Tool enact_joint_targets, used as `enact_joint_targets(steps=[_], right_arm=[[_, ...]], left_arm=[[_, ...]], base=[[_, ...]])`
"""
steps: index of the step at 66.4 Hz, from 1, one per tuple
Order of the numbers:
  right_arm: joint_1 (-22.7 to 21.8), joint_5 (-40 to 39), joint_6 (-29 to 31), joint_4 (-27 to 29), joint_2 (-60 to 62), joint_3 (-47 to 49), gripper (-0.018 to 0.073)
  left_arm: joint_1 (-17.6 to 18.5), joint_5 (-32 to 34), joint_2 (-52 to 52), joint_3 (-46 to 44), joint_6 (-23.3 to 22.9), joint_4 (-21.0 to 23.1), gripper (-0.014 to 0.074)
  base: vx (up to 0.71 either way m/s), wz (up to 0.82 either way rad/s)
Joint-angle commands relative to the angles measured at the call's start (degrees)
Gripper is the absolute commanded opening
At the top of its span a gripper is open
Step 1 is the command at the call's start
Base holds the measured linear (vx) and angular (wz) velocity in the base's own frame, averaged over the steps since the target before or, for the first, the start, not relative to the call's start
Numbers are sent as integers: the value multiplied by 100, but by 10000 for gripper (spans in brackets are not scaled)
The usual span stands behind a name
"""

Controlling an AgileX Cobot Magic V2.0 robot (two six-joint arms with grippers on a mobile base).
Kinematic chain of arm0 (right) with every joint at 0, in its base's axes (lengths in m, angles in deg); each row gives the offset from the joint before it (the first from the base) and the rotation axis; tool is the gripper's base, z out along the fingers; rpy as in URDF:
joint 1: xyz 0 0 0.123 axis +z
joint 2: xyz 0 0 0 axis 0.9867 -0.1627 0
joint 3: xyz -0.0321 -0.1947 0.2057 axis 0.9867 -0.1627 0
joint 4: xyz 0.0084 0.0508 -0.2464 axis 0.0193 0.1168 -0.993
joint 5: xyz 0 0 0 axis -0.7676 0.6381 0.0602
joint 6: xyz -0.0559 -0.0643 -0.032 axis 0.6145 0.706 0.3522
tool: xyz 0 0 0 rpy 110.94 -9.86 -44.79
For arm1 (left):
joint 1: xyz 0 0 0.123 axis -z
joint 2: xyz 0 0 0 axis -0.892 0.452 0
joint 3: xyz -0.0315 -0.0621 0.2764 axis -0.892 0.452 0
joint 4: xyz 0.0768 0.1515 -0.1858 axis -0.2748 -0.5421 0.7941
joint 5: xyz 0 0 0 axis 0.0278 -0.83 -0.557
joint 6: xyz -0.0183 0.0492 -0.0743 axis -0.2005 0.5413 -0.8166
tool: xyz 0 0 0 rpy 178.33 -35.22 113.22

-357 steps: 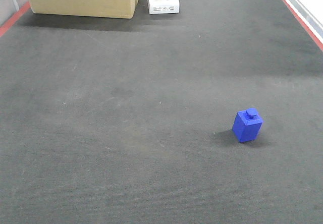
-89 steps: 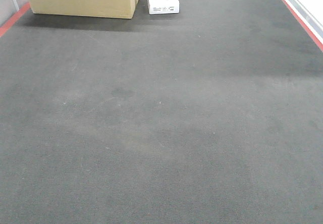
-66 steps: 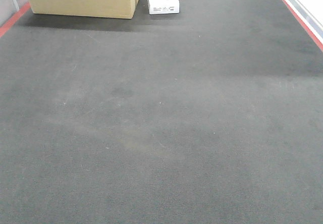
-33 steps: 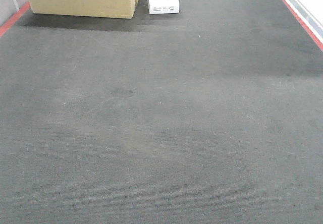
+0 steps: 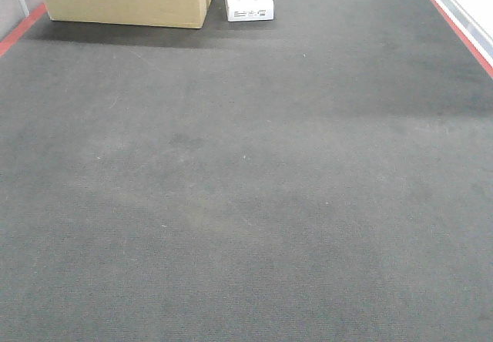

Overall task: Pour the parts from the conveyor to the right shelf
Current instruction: 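Retract the right arm holding the block and turn away from conveyor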

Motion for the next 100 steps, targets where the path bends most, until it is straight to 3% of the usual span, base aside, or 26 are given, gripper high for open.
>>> enact_joint_targets(steps=[1,34,100], right_arm=[[7,-483,1,2,-116,148,-5],[12,-483,1,2,-116,148,-5],[12,-488,1,2,-118,148,-5]], left_arm=[[32,448,-75,-111,-44,35,-6],[32,448,-75,-111,-44,35,-6],[32,448,-75,-111,-44,35,-6]], base=[[0,0],[-5,-3],[-25,-15]])
